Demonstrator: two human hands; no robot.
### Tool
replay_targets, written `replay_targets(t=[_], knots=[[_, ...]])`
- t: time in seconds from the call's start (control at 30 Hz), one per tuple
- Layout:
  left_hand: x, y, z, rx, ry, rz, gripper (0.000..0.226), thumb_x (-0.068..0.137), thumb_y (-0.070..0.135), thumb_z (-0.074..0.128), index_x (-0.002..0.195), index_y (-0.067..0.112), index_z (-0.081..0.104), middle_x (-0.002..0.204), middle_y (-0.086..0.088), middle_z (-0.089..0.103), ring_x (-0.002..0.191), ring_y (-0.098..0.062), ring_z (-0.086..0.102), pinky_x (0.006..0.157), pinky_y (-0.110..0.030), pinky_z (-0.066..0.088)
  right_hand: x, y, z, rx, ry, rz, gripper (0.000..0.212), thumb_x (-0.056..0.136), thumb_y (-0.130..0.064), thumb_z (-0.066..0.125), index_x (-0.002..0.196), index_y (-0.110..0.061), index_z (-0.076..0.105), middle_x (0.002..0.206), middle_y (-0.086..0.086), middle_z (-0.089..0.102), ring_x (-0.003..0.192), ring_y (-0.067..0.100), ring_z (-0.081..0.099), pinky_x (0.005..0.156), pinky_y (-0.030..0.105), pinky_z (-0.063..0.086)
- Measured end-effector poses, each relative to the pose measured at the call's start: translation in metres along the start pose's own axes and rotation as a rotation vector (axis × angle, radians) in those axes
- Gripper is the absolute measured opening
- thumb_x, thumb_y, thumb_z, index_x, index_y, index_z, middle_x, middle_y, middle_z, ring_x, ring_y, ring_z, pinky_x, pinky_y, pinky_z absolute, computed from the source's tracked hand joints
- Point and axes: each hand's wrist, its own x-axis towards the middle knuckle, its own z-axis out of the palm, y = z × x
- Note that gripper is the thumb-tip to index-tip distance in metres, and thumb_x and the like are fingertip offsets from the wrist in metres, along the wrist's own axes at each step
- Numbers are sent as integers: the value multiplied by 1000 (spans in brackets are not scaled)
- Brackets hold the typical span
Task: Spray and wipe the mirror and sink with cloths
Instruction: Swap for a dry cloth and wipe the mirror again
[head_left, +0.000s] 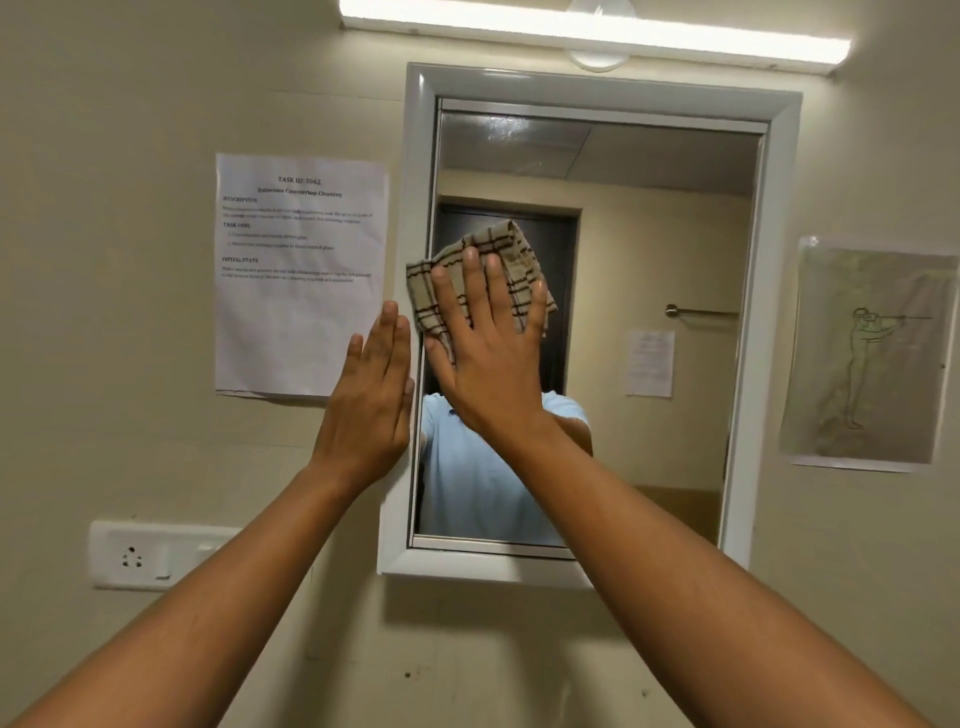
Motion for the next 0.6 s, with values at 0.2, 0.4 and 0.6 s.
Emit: replay_targets(t=[0.2, 0.4, 0.6], knots=[[-16, -4, 2, 19, -45, -11, 62, 101, 21, 27, 155, 3, 3, 164, -14, -3, 152, -24, 1, 121, -52, 14, -54, -13, 6, 36, -63, -43, 67, 100, -48, 32, 156, -21, 9, 164, 7, 0, 151, 25, -4, 116, 62, -1], [-33, 0, 3, 60, -59, -34, 65, 99, 21, 27, 155, 5, 0, 164, -13, -5, 152, -25, 0, 121, -52, 13, -119, -3, 12, 43, -123, -203, 68, 97, -44, 40, 156, -23, 12, 164, 6, 4, 151, 23, 1, 115, 63, 12], [-34, 7, 2, 131, -118, 6, 67, 97, 32, 20, 155, 5, 3, 164, -15, 0, 151, -30, 3, 120, -56, 13, -112, 41, 1, -21, -139, -347, 63, 98, -48, 35, 155, -26, 19, 163, 4, 11, 151, 22, 4, 118, 58, 5]])
